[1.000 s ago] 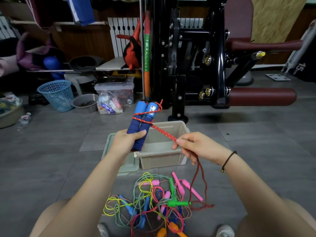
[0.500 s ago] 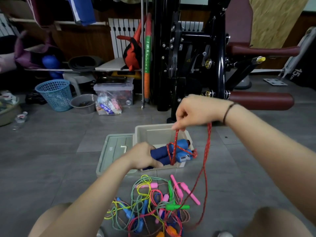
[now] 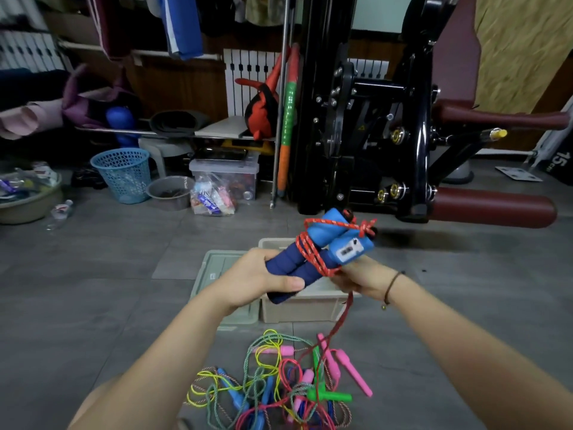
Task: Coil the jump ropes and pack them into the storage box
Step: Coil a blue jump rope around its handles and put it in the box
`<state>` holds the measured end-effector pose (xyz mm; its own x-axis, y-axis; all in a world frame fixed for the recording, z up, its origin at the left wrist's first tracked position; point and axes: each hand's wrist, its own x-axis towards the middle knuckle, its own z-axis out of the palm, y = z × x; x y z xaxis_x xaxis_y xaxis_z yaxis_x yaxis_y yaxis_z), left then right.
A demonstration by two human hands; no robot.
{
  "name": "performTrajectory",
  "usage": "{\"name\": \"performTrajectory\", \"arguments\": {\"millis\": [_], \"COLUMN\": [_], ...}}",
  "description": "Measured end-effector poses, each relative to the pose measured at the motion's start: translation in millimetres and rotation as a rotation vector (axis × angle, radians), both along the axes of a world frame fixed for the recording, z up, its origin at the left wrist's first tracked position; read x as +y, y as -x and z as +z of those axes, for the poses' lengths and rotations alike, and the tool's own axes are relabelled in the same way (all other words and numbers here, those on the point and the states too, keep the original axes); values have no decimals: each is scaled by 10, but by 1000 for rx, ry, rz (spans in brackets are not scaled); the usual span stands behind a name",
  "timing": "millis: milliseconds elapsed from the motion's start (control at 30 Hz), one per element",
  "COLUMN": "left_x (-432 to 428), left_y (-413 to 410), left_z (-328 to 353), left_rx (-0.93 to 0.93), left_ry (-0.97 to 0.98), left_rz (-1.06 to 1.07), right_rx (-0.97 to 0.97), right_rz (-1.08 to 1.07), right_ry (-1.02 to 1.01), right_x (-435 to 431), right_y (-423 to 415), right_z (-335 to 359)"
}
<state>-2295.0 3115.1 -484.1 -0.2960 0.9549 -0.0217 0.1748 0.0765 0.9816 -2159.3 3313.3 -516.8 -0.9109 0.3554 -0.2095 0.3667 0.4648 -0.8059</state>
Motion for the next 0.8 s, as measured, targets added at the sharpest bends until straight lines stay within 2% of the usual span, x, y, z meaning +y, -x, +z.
{"name": "performTrajectory", "arguments": {"millis": [100, 133, 200, 300, 367, 467, 600, 733, 800], "left_x": [15, 26, 52, 87, 103, 136, 158, 209, 241], "left_y": [57, 71, 116, 244, 321, 360, 301, 164, 103], "left_z": [-40, -44, -58, -115, -167, -252, -271, -285, -325], "left_rx": [-128, -146, -171, -156, -112, -10, 360, 583, 647], "left_ry": [-17, -8, 7, 27, 63, 144, 290, 361, 386], "left_rz": [111, 158, 250, 368, 421, 456, 505, 394, 322], "right_rx": [114, 128, 70, -51, -70, -85, -72, -94, -136], "right_rz": [27, 28, 20, 50, 24, 45, 98, 165, 215], "right_ry": [17, 107, 210, 155, 34, -296, -413, -656, -894], "right_x": [-280, -313, -394, -524, -606, -741, -945, -1001, -988], "right_y": [-229, -323, -524, -741, -839, -949, -1047, -1029, -933], "right_z": [-180, -226, -136, 32, 210, 536, 1000, 1394, 1536]}}
